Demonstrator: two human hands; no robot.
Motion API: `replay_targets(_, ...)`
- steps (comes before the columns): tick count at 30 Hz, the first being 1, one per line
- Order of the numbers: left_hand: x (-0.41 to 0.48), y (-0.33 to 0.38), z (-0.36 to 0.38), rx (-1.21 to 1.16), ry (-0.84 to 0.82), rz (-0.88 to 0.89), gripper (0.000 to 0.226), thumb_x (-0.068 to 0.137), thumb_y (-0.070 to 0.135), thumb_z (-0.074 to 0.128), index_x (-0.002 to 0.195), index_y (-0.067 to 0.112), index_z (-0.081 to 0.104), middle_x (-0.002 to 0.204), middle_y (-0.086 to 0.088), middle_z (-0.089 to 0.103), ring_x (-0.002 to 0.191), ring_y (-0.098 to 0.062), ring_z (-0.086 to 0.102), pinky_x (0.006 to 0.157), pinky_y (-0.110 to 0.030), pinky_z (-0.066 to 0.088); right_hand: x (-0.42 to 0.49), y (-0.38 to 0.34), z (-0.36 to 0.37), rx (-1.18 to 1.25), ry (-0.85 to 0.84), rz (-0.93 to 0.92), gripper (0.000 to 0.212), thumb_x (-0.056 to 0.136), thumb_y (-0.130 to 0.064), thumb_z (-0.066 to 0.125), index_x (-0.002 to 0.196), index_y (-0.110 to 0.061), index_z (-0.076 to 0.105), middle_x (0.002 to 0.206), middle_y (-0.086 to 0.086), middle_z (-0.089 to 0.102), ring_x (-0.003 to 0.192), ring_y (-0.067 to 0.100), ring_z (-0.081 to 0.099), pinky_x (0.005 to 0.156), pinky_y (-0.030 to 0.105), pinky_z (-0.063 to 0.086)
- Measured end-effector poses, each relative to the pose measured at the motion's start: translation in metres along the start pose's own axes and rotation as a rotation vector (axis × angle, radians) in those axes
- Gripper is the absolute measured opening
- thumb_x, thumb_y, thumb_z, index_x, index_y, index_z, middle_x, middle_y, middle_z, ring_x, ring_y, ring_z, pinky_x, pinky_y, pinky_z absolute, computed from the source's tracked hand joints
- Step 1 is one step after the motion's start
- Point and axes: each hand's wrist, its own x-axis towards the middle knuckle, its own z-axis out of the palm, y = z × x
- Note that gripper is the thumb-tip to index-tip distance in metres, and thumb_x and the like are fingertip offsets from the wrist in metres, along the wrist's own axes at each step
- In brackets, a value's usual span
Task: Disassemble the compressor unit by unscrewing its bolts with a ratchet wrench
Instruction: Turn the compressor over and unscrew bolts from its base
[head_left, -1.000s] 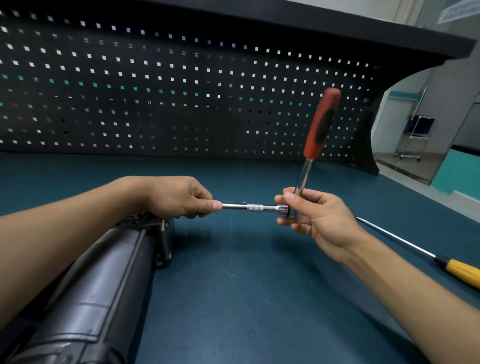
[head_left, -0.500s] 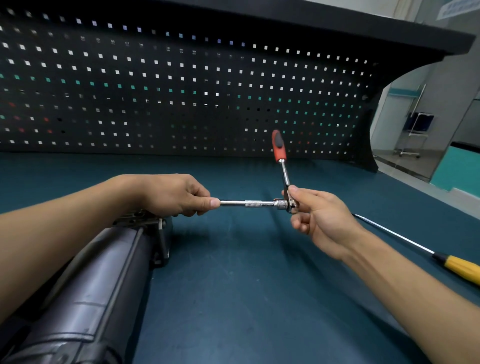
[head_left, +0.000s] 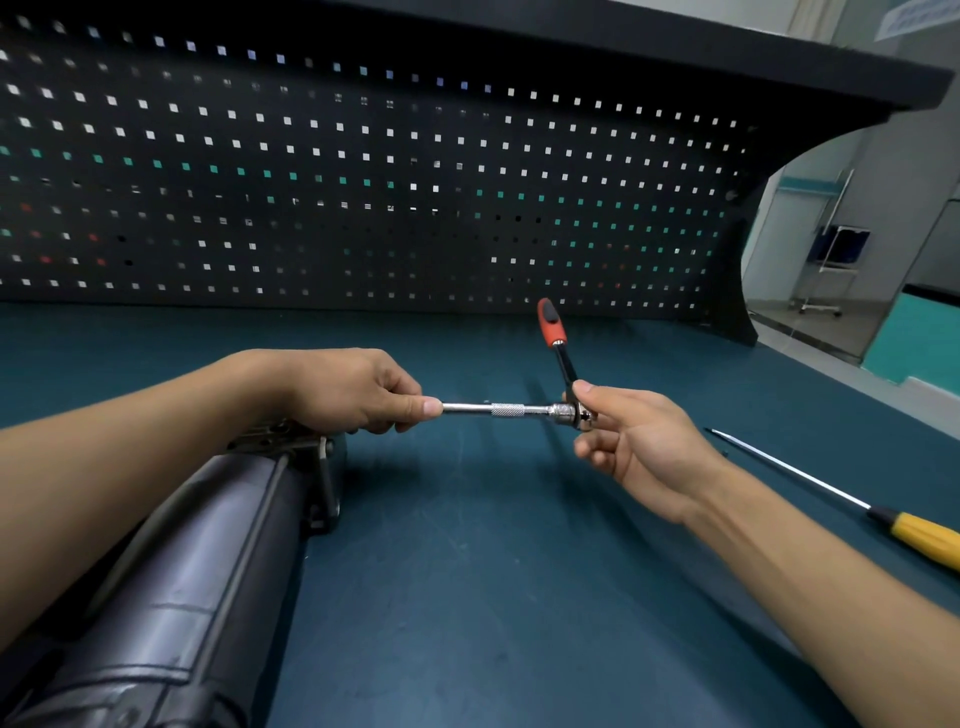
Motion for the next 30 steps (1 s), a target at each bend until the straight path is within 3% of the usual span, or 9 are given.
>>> replay_targets(3, -0.0001, -0.0007, 0.0, 0.008, 0.0, 0.0, 0.051, 0.076, 0.073, 0.049, 0.066, 0.024, 0.057, 0.055, 0.011, 0.042, 0.049, -0.011, 0.033, 0.045, -0.019, 0.032, -0.0013, -0.0009, -0.0002, -0.008, -0.009, -0.002, 0.037, 0.068, -0.035, 0.077, 0.091, -0.008, 0.068, 0.076, 0.005, 0.058, 0.051, 0.015, 0.062, 0.041, 0.018, 0.044)
replay_targets(8, -0.0002, -0.0008, 0.0, -0.005, -0.011, -0.003, 0.052, 0.078, 0.073, 0.049, 0.067, 0.023, 0.056, 0.056, 0.009, 0.041, 0.05, -0.013, 0.032, 0.047, -0.023, 0.031, -0.0006, -0.0003, -0.0004, 0.019, -0.001, 0.011, 0.025, 0.076, -0.032, 0.076, 0.083, -0.009, 0.068, 0.073, 0.005, 0.06, 0.049, 0.015, 0.061, 0.04, 0.019, 0.044)
replay_targets(11, -0.0006, -0.0001, 0.0002, -0.001, -0.007, -0.004, 0.051, 0.078, 0.073, 0.048, 0.066, 0.024, 0.056, 0.055, 0.01, 0.042, 0.051, -0.013, 0.032, 0.047, -0.023, 0.032, -0.0009, -0.0011, -0.002, 0.006, -0.022, 0.004, 0.028, 0.067, -0.035, 0.079, 0.081, -0.012, 0.072, 0.074, 0.003, 0.063, 0.053, 0.014, 0.063, 0.042, 0.018, 0.045)
replay_targets(15, 0.0007, -0.0002, 0.001, 0.042, 0.022, -0.021, 0.048, 0.083, 0.069, 0.05, 0.066, 0.025, 0.057, 0.054, 0.012, 0.046, 0.049, -0.011, 0.036, 0.047, -0.021, 0.035, -0.0012, -0.0036, -0.0055, 0.037, -0.106, -0.034, 0.029, 0.067, -0.024, 0.078, 0.095, -0.016, 0.077, 0.102, 0.007, 0.076, 0.062, 0.016, 0.067, 0.048, 0.018, 0.05)
replay_targets(18, 0.0023, 0.0003, 0.0017, 0.09, 0.04, -0.04, 0.046, 0.091, 0.062, 0.05, 0.068, 0.023, 0.056, 0.052, 0.016, 0.049, 0.046, -0.006, 0.038, 0.045, -0.016, 0.035, -0.0005, -0.0045, -0.0069, 0.089, -0.126, -0.074, 0.041, 0.069, -0.008, 0.075, 0.109, -0.013, 0.07, 0.107, 0.007, 0.075, 0.067, 0.02, 0.07, 0.052, 0.02, 0.053)
replay_targets(23, 0.0013, 0.0017, 0.0016, 0.158, 0.043, -0.048, 0.045, 0.094, 0.061, 0.048, 0.07, 0.022, 0.051, 0.052, 0.018, 0.047, 0.046, -0.005, 0.038, 0.045, -0.014, 0.033, -0.0034, -0.0032, -0.0058, 0.022, -0.169, -0.178, 0.029, 0.06, 0.005, 0.077, 0.077, -0.018, 0.08, 0.108, 0.001, 0.075, 0.076, 0.022, 0.071, 0.061, 0.023, 0.054)
replay_targets(26, 0.0003, 0.0019, 0.0014, 0.139, 0.033, -0.056, 0.046, 0.094, 0.061, 0.046, 0.072, 0.022, 0.052, 0.054, 0.017, 0.047, 0.049, -0.008, 0.038, 0.049, -0.017, 0.034, -0.0026, 0.0001, -0.0059, -0.017, -0.178, -0.237, 0.048, 0.071, 0.029, 0.063, 0.062, -0.017, 0.076, 0.111, -0.006, 0.075, 0.073, 0.02, 0.072, 0.065, 0.024, 0.057)
replay_targets(30, -0.0001, 0.0039, 0.0016, 0.022, -0.006, -0.055, 0.05, 0.095, 0.062, 0.04, 0.077, 0.018, 0.056, 0.057, 0.011, 0.043, 0.052, -0.011, 0.035, 0.052, -0.022, 0.034, -0.0001, 0.0014, -0.0075, -0.035, -0.186, -0.269, 0.055, 0.073, 0.033, 0.059, 0.058, -0.017, 0.074, 0.108, -0.006, 0.076, 0.07, 0.019, 0.072, 0.066, 0.024, 0.057)
